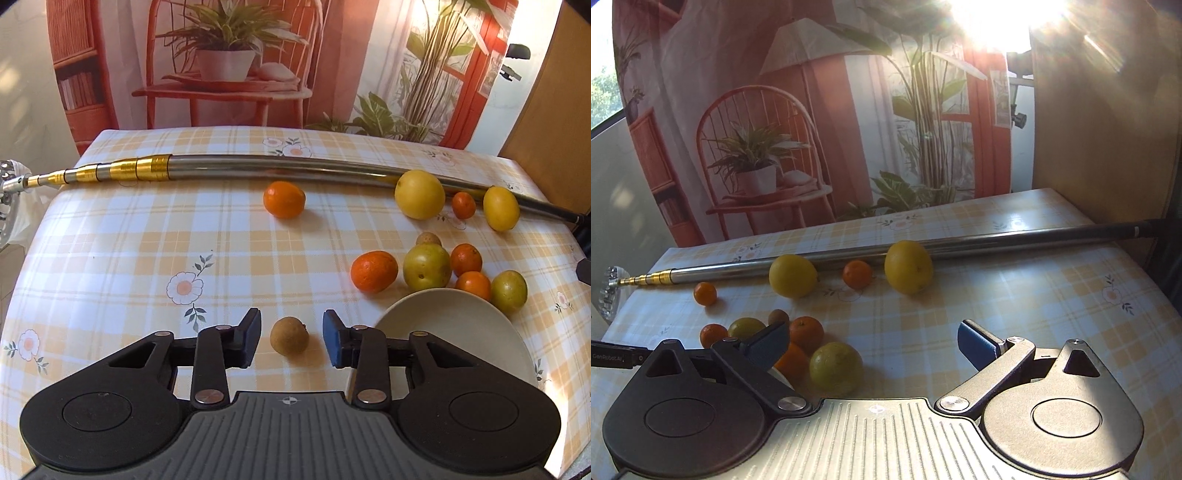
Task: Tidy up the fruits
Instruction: 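Lower the left gripper onto the small brown kiwi and close it, then carry the kiwi over the cream plate with the left gripper while the right gripper grasps the large grapefruit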
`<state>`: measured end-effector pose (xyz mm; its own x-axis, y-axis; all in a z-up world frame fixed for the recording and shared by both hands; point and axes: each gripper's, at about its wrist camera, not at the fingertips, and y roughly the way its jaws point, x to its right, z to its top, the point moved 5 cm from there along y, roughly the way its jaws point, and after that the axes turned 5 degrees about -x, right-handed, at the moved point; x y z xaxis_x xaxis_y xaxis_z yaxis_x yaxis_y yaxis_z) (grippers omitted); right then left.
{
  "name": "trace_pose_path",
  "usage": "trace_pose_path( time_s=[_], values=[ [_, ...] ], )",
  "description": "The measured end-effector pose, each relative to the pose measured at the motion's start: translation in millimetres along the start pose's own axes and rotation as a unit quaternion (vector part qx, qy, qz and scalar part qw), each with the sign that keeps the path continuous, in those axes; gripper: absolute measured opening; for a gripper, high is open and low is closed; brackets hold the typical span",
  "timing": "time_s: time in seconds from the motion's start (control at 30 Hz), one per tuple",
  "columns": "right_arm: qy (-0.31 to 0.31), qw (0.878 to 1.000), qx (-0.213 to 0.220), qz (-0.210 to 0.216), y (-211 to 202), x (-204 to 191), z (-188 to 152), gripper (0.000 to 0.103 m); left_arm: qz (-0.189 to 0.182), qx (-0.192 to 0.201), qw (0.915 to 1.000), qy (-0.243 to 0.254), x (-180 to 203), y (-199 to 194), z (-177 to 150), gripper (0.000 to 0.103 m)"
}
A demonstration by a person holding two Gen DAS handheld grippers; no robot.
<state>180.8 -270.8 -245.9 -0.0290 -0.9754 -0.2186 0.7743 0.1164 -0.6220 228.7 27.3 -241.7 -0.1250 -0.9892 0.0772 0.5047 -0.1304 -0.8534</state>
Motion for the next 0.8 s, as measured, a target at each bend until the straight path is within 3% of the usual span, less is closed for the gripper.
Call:
trace_pose_path(
  time_s=[0.3, 0.43, 0.8],
  values=[
    [0.021, 1.000, -0.011, 0.007, 6.2, 6.6, -5.3, 0.097, 0.006, -0.029, 0.9996, 0.004, -5.0, 25.0, -6.5, 0.035],
    [0.023, 1.000, -0.014, 0.009, 7.9, 4.5, -6.3, 0.097, 0.004, -0.023, 0.9997, 0.005, -4.8, 24.8, -5.6, 0.027],
    [0.020, 1.000, -0.024, 0.004, 14.5, 8.1, -11.7, 0.096, -0.007, 0.027, 0.9994, 0.019, 7.3, -8.6, -9.9, 0.027]
  ],
)
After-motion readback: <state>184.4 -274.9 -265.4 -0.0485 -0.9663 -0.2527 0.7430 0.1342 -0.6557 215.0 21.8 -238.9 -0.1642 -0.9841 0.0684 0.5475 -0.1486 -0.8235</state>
